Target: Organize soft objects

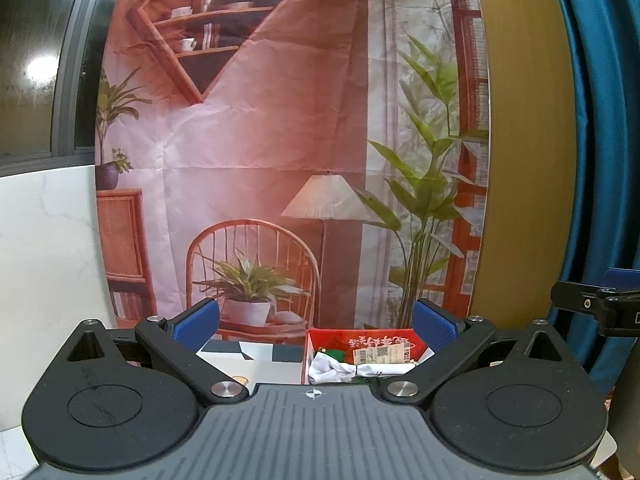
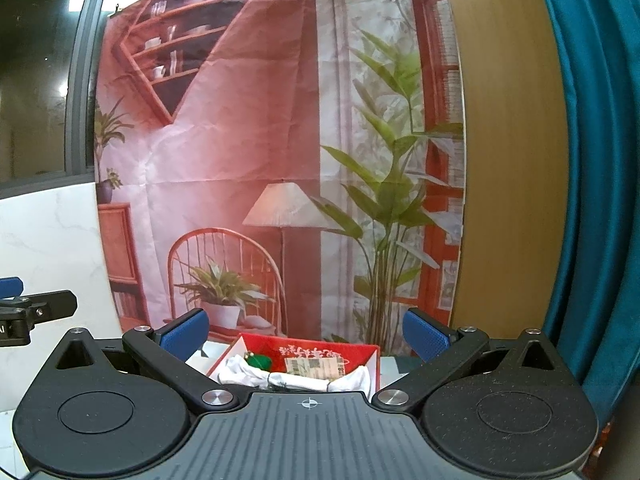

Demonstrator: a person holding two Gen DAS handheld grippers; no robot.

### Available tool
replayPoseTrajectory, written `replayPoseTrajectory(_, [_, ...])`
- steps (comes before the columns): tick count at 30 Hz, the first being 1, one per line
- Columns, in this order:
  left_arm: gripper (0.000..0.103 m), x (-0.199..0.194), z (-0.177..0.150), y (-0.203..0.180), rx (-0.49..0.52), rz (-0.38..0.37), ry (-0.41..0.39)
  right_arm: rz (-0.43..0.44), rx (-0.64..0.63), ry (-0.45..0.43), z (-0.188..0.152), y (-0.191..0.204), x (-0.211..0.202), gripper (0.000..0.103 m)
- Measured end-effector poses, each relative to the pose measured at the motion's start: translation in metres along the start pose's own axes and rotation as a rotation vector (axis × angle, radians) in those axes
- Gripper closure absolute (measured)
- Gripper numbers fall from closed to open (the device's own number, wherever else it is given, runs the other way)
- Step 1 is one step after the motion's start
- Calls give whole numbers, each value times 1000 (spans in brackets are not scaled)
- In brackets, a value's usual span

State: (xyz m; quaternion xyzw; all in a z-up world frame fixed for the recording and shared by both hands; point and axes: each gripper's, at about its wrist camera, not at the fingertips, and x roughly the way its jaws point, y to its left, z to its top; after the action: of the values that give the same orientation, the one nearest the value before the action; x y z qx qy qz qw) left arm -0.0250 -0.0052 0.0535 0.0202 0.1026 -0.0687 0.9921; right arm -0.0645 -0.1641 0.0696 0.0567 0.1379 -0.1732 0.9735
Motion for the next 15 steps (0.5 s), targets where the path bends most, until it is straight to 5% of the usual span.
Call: replayPoseTrajectory(15, [0, -2, 0, 2, 11, 7, -2, -6, 5, 10, -2, -1, 2, 0])
